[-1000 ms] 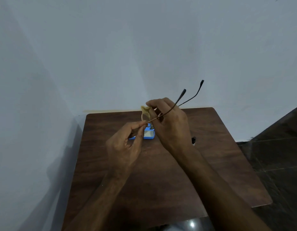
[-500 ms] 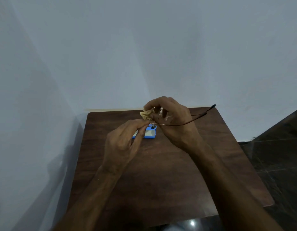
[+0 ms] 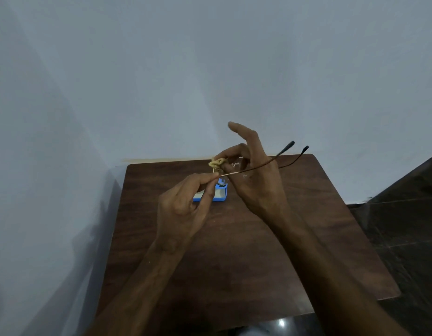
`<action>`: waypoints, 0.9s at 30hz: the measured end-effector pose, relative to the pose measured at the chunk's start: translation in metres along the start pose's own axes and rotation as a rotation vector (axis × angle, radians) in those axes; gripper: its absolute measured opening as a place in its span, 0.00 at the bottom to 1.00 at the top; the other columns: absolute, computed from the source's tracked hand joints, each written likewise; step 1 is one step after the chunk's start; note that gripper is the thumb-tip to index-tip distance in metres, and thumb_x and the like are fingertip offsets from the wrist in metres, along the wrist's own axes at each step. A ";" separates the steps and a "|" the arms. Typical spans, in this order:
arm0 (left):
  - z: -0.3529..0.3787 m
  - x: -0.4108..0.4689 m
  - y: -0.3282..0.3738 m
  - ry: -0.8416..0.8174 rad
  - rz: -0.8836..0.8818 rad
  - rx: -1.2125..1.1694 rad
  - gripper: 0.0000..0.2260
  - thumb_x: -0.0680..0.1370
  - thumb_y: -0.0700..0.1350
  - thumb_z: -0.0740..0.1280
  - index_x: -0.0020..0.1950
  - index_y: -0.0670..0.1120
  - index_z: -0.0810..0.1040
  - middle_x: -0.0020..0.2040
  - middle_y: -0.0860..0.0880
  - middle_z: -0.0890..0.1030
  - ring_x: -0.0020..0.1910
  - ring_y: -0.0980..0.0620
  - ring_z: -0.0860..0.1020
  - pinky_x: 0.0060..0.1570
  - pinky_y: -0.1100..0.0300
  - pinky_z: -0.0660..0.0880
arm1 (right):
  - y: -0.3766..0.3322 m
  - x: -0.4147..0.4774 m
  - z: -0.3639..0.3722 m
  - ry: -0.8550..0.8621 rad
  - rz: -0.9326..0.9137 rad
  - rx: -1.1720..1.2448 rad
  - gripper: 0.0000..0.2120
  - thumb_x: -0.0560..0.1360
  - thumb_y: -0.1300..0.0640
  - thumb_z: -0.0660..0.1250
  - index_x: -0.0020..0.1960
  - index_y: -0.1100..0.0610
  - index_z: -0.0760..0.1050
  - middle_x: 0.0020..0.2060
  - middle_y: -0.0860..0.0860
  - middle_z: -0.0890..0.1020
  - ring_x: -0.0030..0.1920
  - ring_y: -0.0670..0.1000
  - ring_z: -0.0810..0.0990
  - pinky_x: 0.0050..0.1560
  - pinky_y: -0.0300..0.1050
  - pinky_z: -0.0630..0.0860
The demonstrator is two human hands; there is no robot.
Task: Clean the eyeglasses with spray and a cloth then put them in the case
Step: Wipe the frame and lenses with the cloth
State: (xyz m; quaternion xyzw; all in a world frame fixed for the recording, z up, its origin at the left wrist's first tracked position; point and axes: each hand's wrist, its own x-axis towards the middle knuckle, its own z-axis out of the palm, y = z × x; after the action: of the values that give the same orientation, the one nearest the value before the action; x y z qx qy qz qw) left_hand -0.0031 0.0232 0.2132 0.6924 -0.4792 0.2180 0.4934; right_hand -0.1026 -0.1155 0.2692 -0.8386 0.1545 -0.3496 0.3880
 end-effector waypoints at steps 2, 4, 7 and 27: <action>0.004 0.000 0.005 0.032 -0.025 -0.012 0.10 0.78 0.41 0.74 0.56 0.36 0.85 0.49 0.42 0.88 0.50 0.56 0.83 0.57 0.66 0.80 | -0.003 -0.007 0.007 0.079 0.047 -0.040 0.36 0.76 0.64 0.77 0.78 0.47 0.65 0.49 0.45 0.86 0.51 0.43 0.85 0.52 0.37 0.81; 0.005 0.001 0.010 0.047 -0.091 -0.068 0.08 0.78 0.38 0.75 0.56 0.37 0.86 0.49 0.44 0.88 0.50 0.56 0.85 0.52 0.61 0.83 | -0.011 -0.017 0.016 0.163 0.090 -0.016 0.35 0.76 0.63 0.77 0.78 0.47 0.66 0.48 0.43 0.86 0.50 0.43 0.85 0.49 0.33 0.79; 0.006 0.005 0.014 0.106 -0.229 -0.164 0.08 0.78 0.38 0.75 0.57 0.37 0.86 0.50 0.47 0.88 0.49 0.54 0.87 0.51 0.59 0.84 | -0.014 -0.032 0.027 0.242 0.117 0.039 0.33 0.77 0.63 0.77 0.76 0.48 0.68 0.47 0.42 0.85 0.49 0.43 0.85 0.48 0.36 0.80; -0.003 0.003 0.008 0.116 -0.375 -0.225 0.09 0.79 0.42 0.75 0.58 0.43 0.85 0.51 0.53 0.87 0.52 0.61 0.86 0.52 0.70 0.80 | 0.026 -0.012 0.012 0.321 0.036 -0.360 0.27 0.77 0.63 0.75 0.70 0.48 0.68 0.49 0.46 0.84 0.47 0.50 0.83 0.46 0.55 0.84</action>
State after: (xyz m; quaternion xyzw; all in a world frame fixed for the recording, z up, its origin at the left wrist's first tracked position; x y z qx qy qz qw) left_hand -0.0087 0.0243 0.2207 0.6963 -0.3342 0.1068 0.6262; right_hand -0.1025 -0.1196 0.2388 -0.8251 0.2889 -0.4382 0.2089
